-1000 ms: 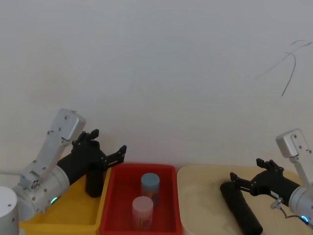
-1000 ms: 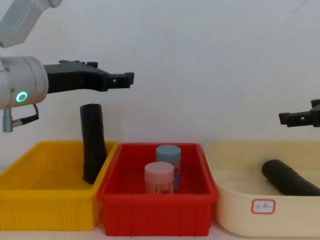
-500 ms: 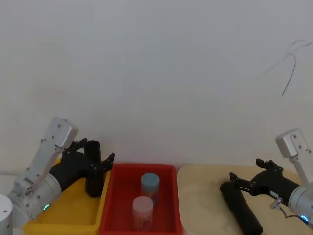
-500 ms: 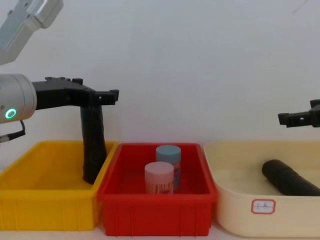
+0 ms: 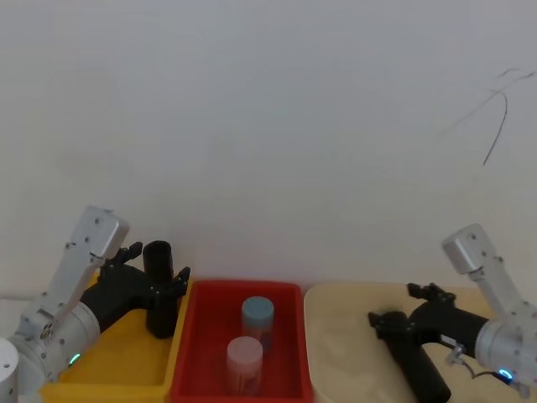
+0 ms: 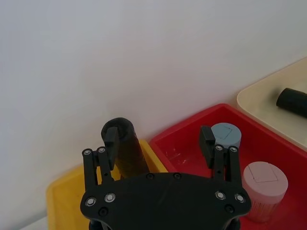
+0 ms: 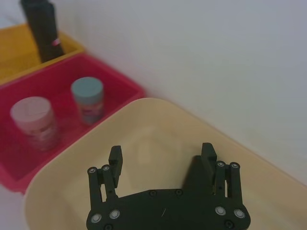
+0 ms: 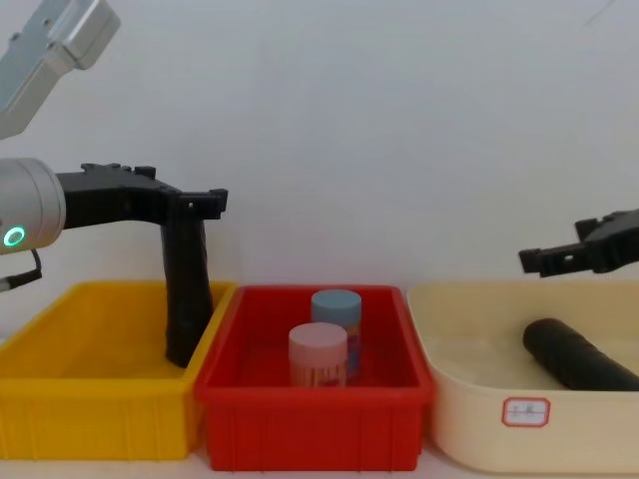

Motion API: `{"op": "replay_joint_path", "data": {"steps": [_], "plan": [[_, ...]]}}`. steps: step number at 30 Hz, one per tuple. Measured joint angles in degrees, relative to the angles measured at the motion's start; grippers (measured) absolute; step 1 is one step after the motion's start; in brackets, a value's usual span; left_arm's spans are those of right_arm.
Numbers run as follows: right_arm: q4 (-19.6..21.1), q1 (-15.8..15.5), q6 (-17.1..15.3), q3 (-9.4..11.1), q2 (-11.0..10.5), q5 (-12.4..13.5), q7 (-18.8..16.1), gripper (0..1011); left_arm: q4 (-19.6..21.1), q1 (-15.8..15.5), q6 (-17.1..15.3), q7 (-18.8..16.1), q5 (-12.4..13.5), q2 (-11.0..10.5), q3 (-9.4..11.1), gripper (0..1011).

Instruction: Pick up the garbage bag with the one hand and transfer it to the other hand.

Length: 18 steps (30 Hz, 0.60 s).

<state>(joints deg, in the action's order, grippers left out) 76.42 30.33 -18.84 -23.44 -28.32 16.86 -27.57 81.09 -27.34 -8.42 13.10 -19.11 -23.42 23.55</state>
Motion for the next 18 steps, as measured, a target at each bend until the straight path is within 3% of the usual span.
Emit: {"op": "replay_joint_path", "data": {"steps": [8,14,18], "plan": [[-5.2,4.4,-0.3,-3.1,0.9,0.0,-5.9,1002,-0.2,0.0,-0.1,-0.1,0.1,0.0,-0.1,1001],[-9.4,7.3,-0.3,-4.5,1.8,0.0,-8.3,1001,-0.2,0.1,-0.1,-0.1,0.1,0.0,-0.1,1002],[-14.0,10.4,0.2,-5.8,2.8,-0.3,-10.5,1001,-0.3,0.1,-0.1,-0.2,0.2,0.0,-0.1,1002]]}}
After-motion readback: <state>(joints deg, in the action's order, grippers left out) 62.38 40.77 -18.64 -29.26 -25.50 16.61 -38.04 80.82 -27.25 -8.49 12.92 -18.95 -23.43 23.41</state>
